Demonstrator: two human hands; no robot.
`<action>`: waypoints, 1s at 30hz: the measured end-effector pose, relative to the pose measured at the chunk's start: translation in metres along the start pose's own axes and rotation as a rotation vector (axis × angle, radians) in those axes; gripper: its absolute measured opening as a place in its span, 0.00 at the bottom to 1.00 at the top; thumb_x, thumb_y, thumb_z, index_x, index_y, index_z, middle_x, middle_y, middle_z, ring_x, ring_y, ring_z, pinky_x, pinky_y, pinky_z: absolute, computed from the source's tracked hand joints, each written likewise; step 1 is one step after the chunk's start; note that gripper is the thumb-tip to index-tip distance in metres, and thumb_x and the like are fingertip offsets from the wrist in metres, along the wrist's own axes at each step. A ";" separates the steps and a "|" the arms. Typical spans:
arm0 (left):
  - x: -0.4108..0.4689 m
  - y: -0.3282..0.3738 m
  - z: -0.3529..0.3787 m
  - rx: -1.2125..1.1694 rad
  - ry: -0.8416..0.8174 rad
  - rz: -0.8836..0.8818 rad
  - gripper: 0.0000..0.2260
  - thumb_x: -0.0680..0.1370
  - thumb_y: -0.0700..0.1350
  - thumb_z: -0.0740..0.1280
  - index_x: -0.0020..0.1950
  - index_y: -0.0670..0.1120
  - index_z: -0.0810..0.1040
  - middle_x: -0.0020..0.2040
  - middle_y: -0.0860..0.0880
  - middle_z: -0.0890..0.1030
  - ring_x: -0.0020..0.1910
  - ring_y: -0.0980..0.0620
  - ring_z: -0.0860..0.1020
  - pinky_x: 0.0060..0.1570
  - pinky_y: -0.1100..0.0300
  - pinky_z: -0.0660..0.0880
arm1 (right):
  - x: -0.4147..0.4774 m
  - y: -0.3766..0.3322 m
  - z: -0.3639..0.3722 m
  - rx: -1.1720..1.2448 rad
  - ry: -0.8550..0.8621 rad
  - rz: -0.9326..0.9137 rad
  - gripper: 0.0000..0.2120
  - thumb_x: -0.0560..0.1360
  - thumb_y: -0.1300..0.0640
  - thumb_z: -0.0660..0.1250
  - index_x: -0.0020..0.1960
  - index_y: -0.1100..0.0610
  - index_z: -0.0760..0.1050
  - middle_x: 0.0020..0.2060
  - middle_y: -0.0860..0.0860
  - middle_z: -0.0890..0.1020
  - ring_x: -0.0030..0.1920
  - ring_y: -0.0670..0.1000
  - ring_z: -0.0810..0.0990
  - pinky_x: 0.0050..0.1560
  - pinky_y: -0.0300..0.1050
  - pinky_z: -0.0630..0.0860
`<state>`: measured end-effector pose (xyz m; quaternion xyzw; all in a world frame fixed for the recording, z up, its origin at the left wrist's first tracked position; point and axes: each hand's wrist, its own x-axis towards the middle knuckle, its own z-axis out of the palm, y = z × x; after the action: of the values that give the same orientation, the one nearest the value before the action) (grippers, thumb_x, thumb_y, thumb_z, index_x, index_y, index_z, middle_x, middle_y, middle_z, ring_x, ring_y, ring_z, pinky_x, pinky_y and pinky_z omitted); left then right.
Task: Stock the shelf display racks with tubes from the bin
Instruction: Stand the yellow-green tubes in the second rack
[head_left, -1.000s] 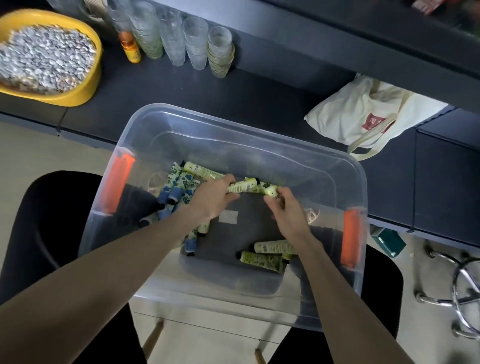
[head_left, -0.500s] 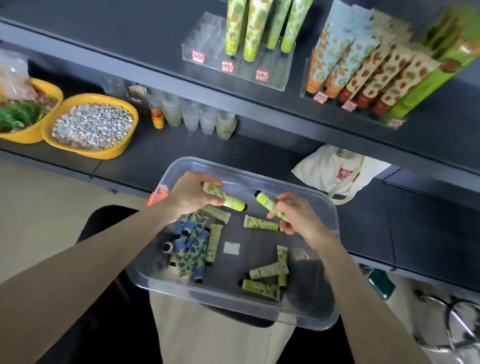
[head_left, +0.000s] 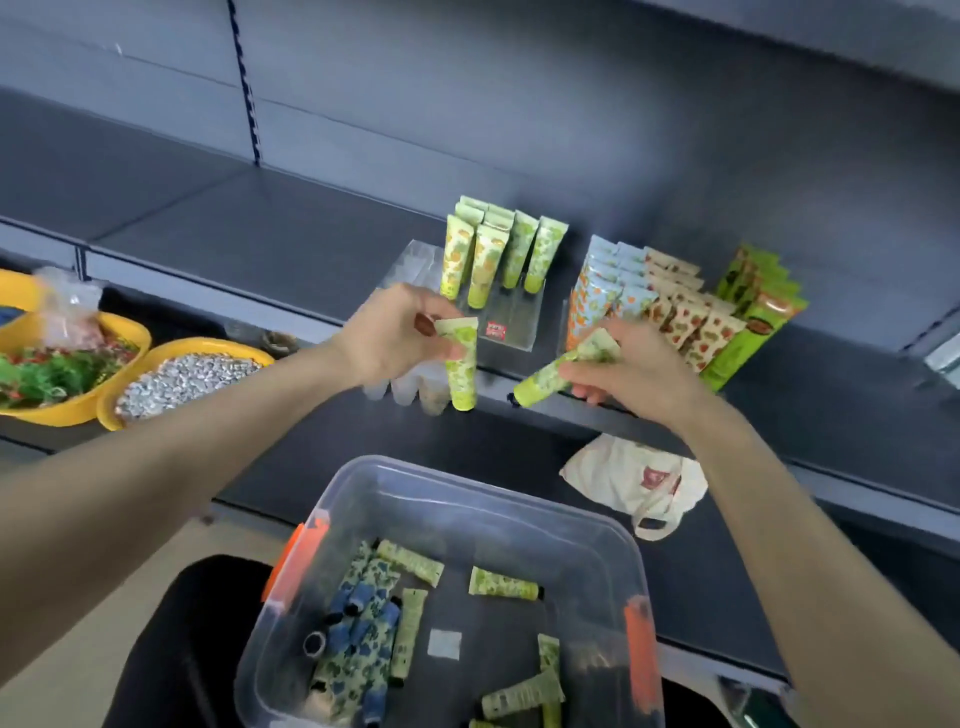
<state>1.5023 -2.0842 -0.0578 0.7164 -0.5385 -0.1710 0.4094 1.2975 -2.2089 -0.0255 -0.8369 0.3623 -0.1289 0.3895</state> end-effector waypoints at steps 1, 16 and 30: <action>0.011 0.009 -0.008 0.013 0.021 0.032 0.07 0.68 0.42 0.75 0.45 0.47 0.83 0.36 0.56 0.79 0.29 0.63 0.73 0.36 0.74 0.70 | 0.009 -0.010 -0.010 -0.039 0.005 -0.028 0.03 0.75 0.64 0.68 0.47 0.62 0.74 0.36 0.58 0.82 0.34 0.51 0.81 0.41 0.48 0.79; 0.172 0.059 -0.015 0.408 -0.097 0.282 0.12 0.70 0.42 0.74 0.53 0.45 0.81 0.50 0.47 0.82 0.47 0.53 0.75 0.43 0.66 0.65 | 0.137 -0.060 -0.066 -0.420 0.235 -0.174 0.07 0.71 0.64 0.70 0.49 0.60 0.80 0.45 0.57 0.84 0.45 0.54 0.81 0.42 0.41 0.73; 0.214 0.027 -0.001 0.585 -0.272 0.214 0.11 0.73 0.46 0.71 0.55 0.50 0.81 0.55 0.51 0.82 0.59 0.51 0.76 0.65 0.53 0.64 | 0.189 -0.022 -0.046 -0.499 0.141 -0.113 0.09 0.72 0.61 0.72 0.51 0.57 0.82 0.52 0.55 0.82 0.53 0.54 0.80 0.60 0.50 0.76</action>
<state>1.5628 -2.2810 0.0052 0.7136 -0.6865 -0.0595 0.1265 1.4186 -2.3583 0.0090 -0.9150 0.3617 -0.1151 0.1370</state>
